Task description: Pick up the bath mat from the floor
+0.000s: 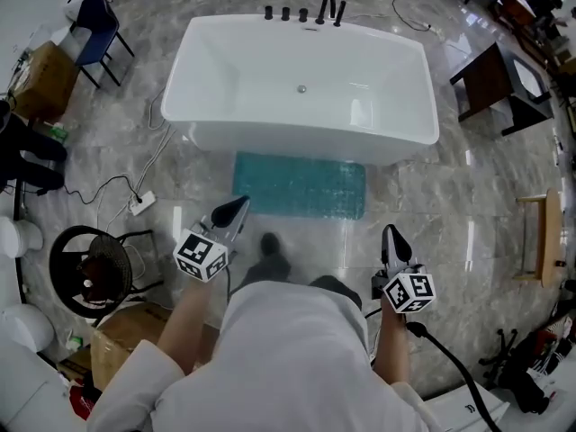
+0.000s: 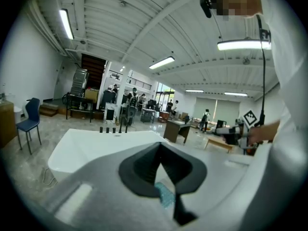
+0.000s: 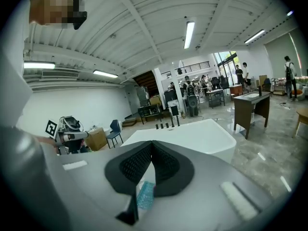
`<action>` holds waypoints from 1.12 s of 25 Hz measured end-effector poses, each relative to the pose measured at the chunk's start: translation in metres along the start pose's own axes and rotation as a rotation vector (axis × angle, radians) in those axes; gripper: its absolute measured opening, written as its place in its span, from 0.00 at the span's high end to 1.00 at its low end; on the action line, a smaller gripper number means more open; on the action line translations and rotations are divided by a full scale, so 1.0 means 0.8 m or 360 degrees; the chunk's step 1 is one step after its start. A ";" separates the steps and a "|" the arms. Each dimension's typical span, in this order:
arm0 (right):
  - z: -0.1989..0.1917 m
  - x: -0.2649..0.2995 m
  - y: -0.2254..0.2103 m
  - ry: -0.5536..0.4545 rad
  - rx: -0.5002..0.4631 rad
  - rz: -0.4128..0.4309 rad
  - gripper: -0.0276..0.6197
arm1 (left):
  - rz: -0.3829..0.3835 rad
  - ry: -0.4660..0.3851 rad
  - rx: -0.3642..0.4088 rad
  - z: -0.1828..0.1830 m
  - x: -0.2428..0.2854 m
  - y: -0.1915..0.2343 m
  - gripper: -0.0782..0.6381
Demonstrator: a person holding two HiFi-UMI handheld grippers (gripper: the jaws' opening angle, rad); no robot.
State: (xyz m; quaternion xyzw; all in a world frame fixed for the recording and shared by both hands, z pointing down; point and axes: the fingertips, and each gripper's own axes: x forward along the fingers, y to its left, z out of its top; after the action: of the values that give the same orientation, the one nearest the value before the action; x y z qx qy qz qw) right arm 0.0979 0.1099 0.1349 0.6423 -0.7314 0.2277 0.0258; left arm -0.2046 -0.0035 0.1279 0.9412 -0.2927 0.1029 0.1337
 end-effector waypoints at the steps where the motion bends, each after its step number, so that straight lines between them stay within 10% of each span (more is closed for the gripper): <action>1: -0.002 0.007 0.003 -0.0005 0.0013 -0.0017 0.95 | -0.0015 0.0013 0.0006 -0.002 0.001 0.010 0.89; 13: -0.021 0.044 -0.006 0.0101 0.0001 -0.0100 0.95 | -0.0038 0.0049 -0.0081 -0.020 0.021 0.074 0.89; 28: -0.029 0.119 -0.105 0.0336 -0.0145 0.0115 0.95 | 0.0099 0.0205 -0.0136 -0.046 0.135 0.037 0.89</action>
State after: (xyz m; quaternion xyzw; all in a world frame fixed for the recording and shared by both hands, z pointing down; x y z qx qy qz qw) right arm 0.1550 0.0240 0.2125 0.5862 -0.7569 0.2613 0.1236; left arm -0.1389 -0.0718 0.1975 0.9165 -0.3168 0.1548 0.1892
